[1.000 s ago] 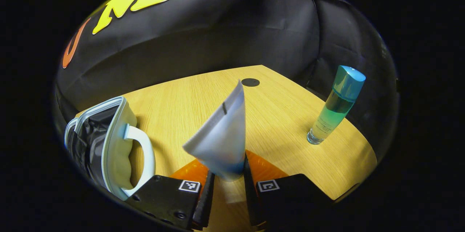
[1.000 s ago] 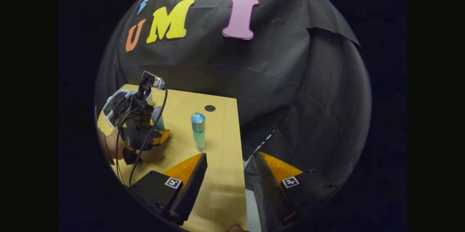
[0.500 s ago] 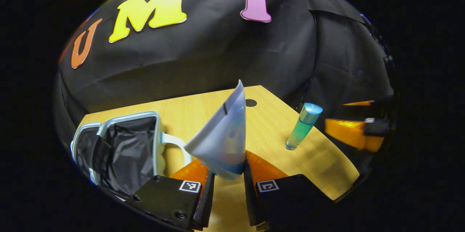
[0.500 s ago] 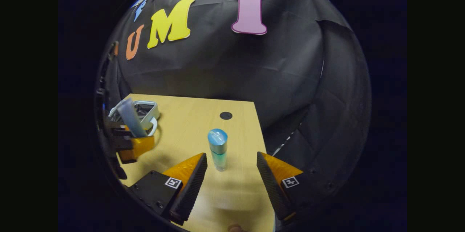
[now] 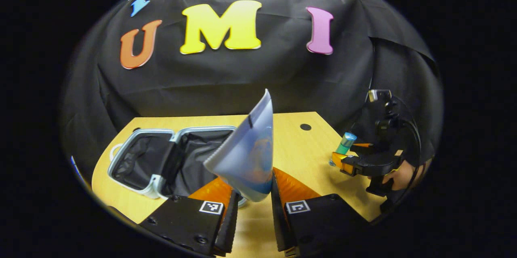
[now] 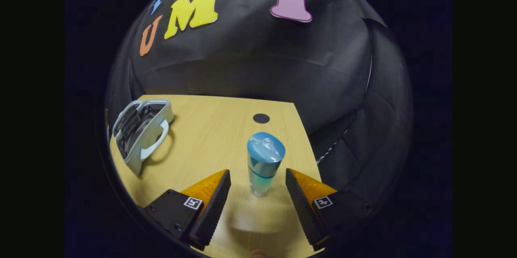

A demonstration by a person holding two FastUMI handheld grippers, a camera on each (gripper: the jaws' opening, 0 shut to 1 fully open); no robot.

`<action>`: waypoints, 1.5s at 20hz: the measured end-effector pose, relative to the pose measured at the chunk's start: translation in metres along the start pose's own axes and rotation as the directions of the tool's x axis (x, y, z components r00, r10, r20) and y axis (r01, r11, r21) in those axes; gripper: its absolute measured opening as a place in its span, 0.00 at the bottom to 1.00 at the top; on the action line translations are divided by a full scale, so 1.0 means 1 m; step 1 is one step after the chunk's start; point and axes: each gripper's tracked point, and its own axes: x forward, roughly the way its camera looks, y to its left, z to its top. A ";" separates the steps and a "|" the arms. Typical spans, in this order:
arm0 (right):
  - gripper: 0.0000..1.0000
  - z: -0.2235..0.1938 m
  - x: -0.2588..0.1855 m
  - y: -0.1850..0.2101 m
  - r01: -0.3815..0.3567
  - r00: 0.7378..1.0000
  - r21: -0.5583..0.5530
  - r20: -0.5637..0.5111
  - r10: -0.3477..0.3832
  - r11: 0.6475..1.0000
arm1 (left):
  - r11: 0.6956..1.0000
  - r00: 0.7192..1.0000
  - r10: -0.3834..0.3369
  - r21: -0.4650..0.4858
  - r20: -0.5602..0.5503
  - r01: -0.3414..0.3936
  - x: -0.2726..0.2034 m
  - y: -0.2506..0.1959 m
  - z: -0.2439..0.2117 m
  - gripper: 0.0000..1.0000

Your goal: First open the suitcase, pack the skin care products into it, and then close the suitcase.

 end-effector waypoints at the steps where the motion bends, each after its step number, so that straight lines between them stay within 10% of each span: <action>1: 0.81 -0.001 0.005 0.001 0.007 1.000 0.010 0.004 -0.007 1.000 | 1.000 1.000 0.017 -0.006 0.004 -0.017 -0.009 0.011 0.004 0.42; 16: 0.36 -0.016 0.030 0.005 0.087 0.996 0.046 -0.023 -0.086 0.995 | 0.959 0.966 0.258 -0.115 -0.031 -0.260 -0.085 0.159 0.014 0.42; 30: 0.34 0.042 -0.191 0.076 0.014 0.993 0.107 0.113 -0.026 0.994 | 0.989 0.996 0.082 -0.122 -0.038 -0.086 0.021 0.182 0.012 0.42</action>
